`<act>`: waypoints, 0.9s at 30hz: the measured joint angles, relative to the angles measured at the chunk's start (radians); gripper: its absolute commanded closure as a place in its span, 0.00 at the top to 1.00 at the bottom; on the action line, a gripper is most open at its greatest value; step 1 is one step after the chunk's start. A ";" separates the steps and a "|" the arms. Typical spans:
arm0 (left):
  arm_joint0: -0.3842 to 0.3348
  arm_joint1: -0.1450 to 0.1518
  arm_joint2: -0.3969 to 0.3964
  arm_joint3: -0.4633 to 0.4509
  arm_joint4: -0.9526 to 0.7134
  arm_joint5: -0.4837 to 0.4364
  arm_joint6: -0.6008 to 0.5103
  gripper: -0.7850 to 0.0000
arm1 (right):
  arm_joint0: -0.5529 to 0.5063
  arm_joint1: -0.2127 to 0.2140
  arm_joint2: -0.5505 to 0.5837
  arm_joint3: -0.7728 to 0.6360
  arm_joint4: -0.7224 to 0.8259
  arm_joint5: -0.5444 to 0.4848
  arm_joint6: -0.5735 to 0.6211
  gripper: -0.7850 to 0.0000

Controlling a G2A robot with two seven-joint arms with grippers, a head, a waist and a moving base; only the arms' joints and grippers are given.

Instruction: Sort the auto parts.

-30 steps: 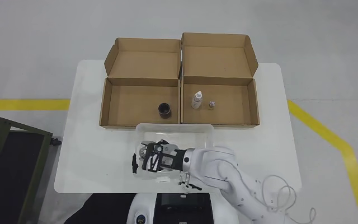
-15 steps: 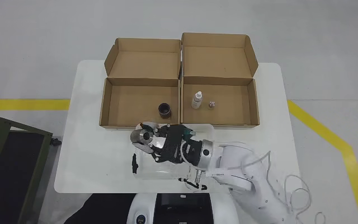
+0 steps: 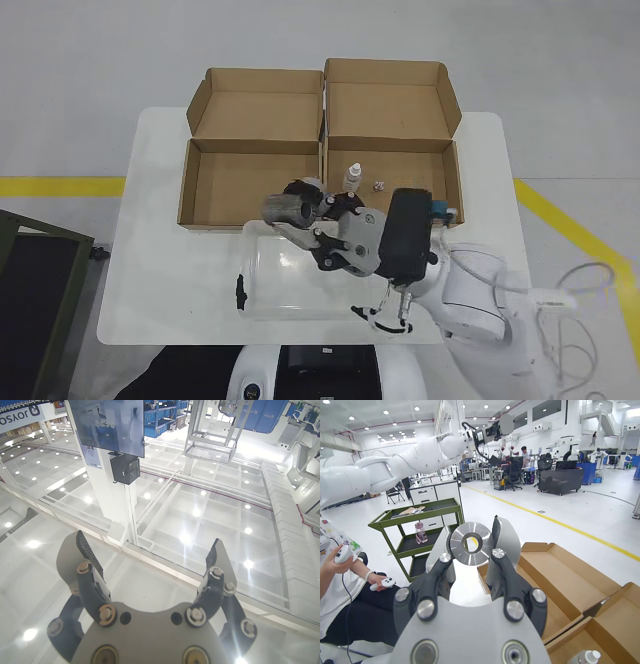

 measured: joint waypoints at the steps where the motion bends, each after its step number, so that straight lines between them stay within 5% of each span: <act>1: 0.000 0.000 0.000 0.000 0.000 0.000 0.000 1.00 | -0.005 0.002 0.011 -0.007 0.011 -0.004 -0.003 0.00; 27: 0.000 0.000 0.000 0.000 0.000 0.000 0.000 1.00 | -0.020 0.011 0.038 -0.022 0.032 -0.037 -0.004 0.00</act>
